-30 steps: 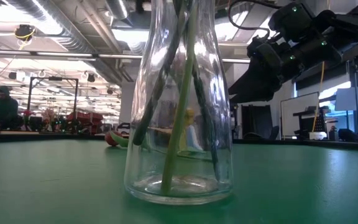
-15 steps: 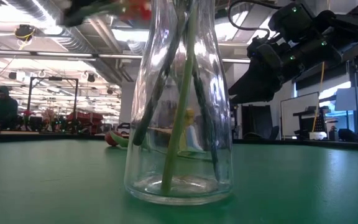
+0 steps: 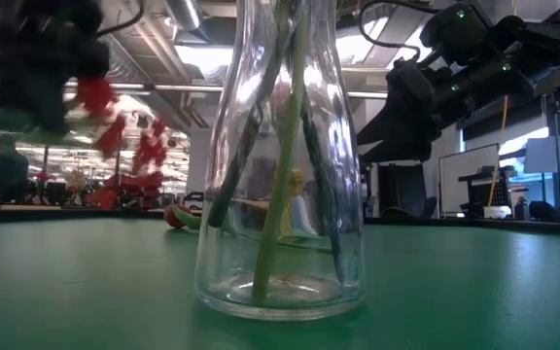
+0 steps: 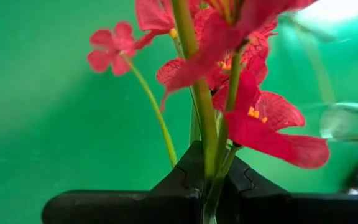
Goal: Sort flowers into vase by color
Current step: Remove the red flowers from the yellow vase
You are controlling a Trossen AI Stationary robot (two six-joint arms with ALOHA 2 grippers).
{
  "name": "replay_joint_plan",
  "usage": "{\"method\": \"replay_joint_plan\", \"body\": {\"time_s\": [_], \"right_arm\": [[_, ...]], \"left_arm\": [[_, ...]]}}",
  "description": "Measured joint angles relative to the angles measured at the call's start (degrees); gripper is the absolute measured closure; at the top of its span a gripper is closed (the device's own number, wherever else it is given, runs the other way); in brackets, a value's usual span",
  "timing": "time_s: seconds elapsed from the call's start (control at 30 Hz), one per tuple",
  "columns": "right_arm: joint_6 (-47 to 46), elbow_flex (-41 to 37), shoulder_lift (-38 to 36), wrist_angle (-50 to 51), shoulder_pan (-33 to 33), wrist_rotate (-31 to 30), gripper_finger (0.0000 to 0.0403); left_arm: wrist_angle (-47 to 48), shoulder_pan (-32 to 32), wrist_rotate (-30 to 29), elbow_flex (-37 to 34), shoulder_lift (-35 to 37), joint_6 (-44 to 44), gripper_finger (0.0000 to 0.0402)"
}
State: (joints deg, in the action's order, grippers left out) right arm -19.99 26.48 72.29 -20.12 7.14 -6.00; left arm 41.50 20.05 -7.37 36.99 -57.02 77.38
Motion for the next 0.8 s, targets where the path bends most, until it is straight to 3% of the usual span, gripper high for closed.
{"method": "replay_joint_plan", "body": {"time_s": [0.2, 0.4, 0.6, 0.8], "right_arm": [[-8.8, 0.0, 0.0, -0.22, -0.03, -0.96, 0.0104], [-14.41, 0.31, 1.56, 0.9, -0.07, -0.26, 0.0104], [-17.25, 5.43, 9.15, 4.02, -1.64, 1.6, 0.0104], [-18.05, 15.86, 17.94, 11.27, -5.29, 1.62, 0.0104]], "left_arm": [[-1.39, 5.85, -0.97, -6.1, 0.03, 7.27, 0.0388], [-1.47, 10.23, 0.72, -7.08, 0.01, 9.61, 0.0327], [-1.45, 12.05, 0.2, -7.1, 0.01, 9.25, 0.0263], [-1.33, 12.05, -0.04, -7.1, 0.02, 7.92, 0.0219]]}}
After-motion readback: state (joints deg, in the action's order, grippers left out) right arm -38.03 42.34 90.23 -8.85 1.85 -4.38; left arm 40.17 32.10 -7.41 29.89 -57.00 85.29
